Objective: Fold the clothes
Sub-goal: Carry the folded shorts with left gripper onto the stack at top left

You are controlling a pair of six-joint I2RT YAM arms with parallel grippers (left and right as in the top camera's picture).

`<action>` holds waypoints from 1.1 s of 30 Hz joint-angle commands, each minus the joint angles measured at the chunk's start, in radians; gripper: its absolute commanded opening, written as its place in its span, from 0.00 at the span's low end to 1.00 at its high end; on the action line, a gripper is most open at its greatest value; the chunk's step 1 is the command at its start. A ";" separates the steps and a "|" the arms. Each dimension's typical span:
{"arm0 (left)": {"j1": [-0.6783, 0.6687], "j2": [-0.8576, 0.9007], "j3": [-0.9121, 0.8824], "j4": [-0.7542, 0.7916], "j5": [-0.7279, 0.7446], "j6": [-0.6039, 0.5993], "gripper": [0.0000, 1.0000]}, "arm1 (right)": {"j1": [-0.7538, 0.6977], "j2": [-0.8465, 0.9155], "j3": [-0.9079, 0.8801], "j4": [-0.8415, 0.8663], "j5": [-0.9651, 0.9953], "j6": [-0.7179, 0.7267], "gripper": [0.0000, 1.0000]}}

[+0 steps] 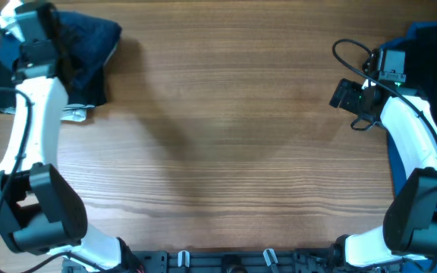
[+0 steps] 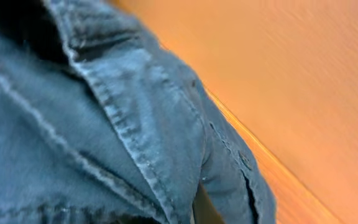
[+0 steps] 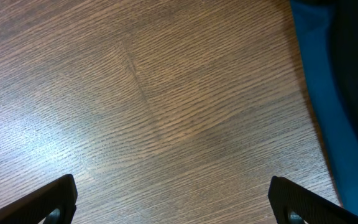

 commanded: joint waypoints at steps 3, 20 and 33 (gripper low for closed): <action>0.113 0.010 0.025 0.015 0.117 -0.025 0.04 | 0.001 -0.006 0.013 0.003 0.018 0.008 1.00; 0.139 0.081 0.023 -0.358 0.128 -0.086 0.59 | 0.001 -0.006 0.013 0.003 0.018 0.008 1.00; 0.345 -0.036 0.023 -0.496 0.544 -0.077 0.83 | 0.001 -0.006 0.013 0.003 0.018 0.008 1.00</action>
